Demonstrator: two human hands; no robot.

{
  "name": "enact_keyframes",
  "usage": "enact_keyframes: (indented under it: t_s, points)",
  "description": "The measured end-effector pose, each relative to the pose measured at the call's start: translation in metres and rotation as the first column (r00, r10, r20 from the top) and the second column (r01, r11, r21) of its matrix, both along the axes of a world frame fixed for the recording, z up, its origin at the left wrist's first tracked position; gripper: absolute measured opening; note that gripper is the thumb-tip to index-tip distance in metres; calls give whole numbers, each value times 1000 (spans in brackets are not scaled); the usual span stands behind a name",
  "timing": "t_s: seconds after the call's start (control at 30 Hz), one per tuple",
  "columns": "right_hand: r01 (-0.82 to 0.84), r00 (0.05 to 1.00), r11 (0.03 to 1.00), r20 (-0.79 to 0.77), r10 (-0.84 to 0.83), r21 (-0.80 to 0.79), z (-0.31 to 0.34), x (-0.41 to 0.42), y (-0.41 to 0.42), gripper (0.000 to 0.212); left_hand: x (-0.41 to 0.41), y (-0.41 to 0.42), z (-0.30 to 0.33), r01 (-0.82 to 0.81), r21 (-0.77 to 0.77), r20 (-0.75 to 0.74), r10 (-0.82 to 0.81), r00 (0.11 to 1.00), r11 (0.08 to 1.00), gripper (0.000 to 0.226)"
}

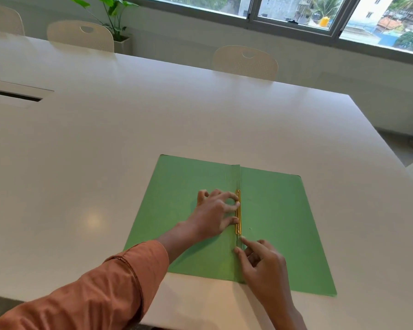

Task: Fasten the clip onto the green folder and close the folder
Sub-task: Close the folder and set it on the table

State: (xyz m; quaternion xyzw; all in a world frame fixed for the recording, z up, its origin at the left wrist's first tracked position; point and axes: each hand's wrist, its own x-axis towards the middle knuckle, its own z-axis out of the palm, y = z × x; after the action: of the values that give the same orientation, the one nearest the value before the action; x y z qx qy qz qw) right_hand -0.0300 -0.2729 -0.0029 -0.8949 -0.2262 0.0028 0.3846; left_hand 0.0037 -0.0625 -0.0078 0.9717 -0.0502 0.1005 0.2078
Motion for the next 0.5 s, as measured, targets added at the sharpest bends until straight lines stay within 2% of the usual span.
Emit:
enact_keyframes:
  t_s: [0.1, 0.2, 0.33, 0.5]
  points:
    - [8, 997, 991, -82, 3, 136, -6, 2, -9, 37, 4, 21, 5, -137, -168, 48, 147, 988, 976, 35]
    - [51, 989, 974, -144, -19, 223, -12, 4, -15, 36, 13, 60, 10, -385, -211, 41, 401, 915, 899, 28]
    - [81, 974, 954, -227, -14, 290, -18, 7, -21, 30, 27, 118, 13, -554, -52, -117, 546, 830, 831, 44]
    - [100, 961, 941, -276, -8, 322, -21, 10, -25, 26, 43, 156, 21, -606, 160, -222, 626, 747, 780, 66]
